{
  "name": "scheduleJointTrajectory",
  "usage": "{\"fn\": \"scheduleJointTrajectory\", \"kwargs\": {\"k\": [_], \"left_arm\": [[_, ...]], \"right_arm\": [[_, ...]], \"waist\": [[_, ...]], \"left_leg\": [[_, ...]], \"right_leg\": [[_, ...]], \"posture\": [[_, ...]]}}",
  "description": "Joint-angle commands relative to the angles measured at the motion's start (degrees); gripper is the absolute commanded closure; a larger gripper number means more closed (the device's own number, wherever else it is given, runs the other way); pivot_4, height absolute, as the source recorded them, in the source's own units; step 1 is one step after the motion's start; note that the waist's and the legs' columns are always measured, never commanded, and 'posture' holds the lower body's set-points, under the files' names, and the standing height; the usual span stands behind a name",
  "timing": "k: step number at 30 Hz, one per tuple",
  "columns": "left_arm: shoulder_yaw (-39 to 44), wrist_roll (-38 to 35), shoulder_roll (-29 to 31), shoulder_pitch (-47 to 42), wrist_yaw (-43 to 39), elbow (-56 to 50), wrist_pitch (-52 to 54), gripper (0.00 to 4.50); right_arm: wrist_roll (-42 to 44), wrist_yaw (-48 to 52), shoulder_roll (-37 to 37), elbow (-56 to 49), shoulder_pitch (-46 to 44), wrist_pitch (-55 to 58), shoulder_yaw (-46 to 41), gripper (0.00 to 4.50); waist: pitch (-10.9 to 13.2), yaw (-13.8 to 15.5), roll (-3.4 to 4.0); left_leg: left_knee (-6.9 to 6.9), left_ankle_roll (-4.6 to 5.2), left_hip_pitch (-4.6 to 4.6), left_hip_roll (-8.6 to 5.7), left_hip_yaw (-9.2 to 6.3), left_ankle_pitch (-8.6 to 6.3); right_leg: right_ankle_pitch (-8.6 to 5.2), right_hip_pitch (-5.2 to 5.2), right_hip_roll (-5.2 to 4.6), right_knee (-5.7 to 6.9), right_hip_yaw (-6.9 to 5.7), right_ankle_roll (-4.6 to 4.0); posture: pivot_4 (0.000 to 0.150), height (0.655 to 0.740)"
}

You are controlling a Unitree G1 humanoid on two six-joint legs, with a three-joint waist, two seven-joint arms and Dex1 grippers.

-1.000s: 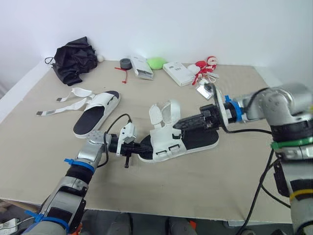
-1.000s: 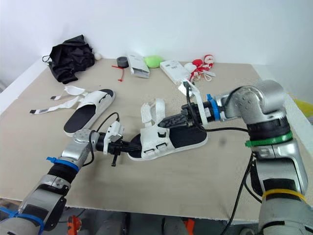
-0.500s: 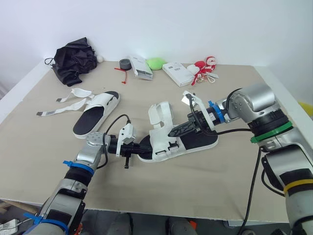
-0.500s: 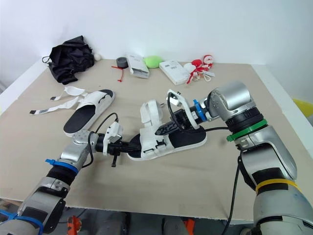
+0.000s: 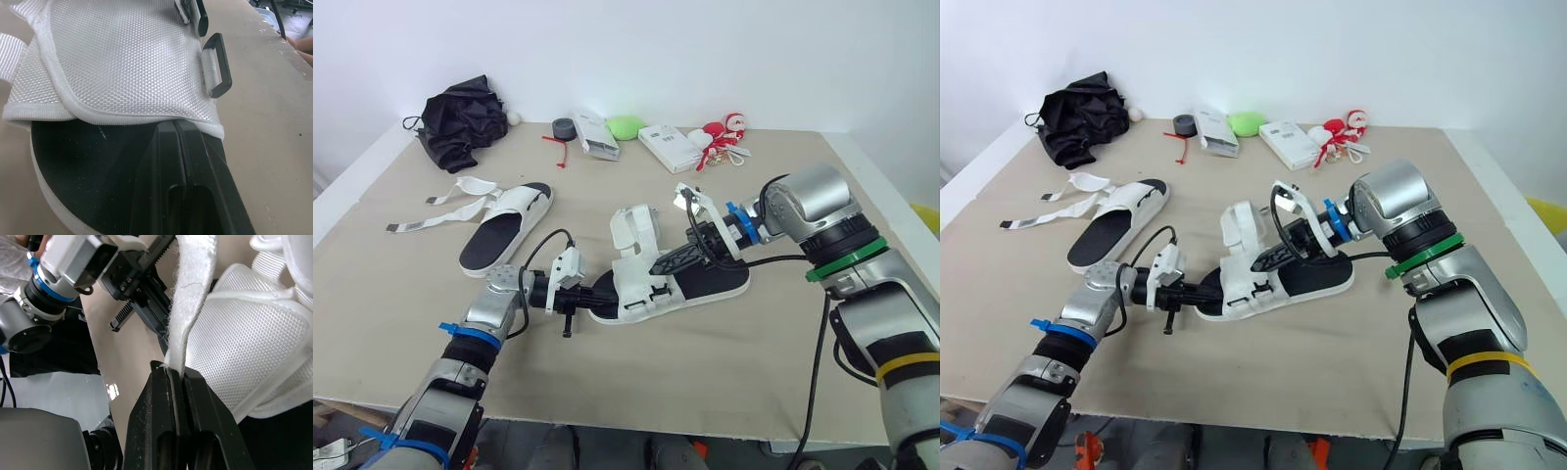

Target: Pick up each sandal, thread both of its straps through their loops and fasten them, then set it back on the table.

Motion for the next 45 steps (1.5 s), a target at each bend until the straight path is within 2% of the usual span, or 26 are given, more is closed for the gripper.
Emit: {"fn": "scheduleJointTrajectory", "kwargs": {"k": [1,8,15,27,33,40,45], "left_arm": [[-3.78,5.24,1.28,4.58,2.01,5.29,3.29,4.5],[-3.76,5.15,1.45,5.12,2.22,4.82,3.55,4.5],[-3.8,5.08,1.38,5.32,2.29,4.61,3.65,4.5],[-3.84,4.98,1.47,5.79,2.64,4.18,3.82,4.5],[-3.9,4.91,1.41,5.77,2.73,4.06,3.89,4.5],[-4.05,4.99,1.34,5.74,2.58,4.22,3.83,4.5],[-4.04,5.03,1.2,5.48,2.66,4.45,3.74,4.5]], "right_arm": [[-1.56,0.41,-0.24,-1.08,-0.13,-0.41,1.42,4.44],[-5.44,2.39,-2.16,-5.51,2.18,-5.1,6.08,4.44],[-8.52,3.57,-0.97,-4.46,3.56,-8.06,8.5,4.44],[0.73,10.79,-0.32,-4.25,0.72,1.87,0.17,4.44],[2.35,10.01,-0.94,-4.57,0.65,3.7,-1.5,4.44],[2.17,6.64,1.29,-0.03,-1.03,4.63,-4.9,4.44],[1.39,4.97,1.21,-0.19,0.27,4.31,-3.53,4.44]], "waist": [[-0.01,0.0,0.01],[-0.08,0.01,0.06],[-0.1,0.01,0.09],[-0.16,-0.02,0.15],[-0.16,-0.06,0.16],[-0.16,-0.12,0.16],[-0.16,-0.13,0.16]], "left_leg": [[0.0,0.0,0.0,0.0,0.0,0.0],[-0.01,-0.01,-0.01,-0.03,-0.01,0.0],[-0.03,-0.01,-0.03,-0.04,-0.02,-0.01],[-0.03,0.0,0.0,0.0,-0.02,-0.01],[-0.01,0.0,0.02,0.02,-0.02,-0.01],[0.0,-0.01,0.05,0.01,-0.01,-0.01],[0.01,0.0,0.06,0.0,0.01,0.0]], "right_leg": [[0.0,0.0,0.0,0.0,0.0,0.0],[-0.05,0.01,0.0,0.0,0.01,0.07],[-0.06,0.05,0.01,0.0,0.02,0.09],[-0.07,0.18,0.06,0.08,0.03,0.04],[-0.06,0.13,0.07,0.13,0.04,0.01],[-0.05,0.13,0.08,0.18,0.07,0.01],[-0.05,0.13,0.08,0.22,0.1,0.01]], "posture": [[0.15,0.738],[0.15,0.738],[0.15,0.738],[0.15,0.738],[0.15,0.738],[0.15,0.738],[0.15,0.738]]}}
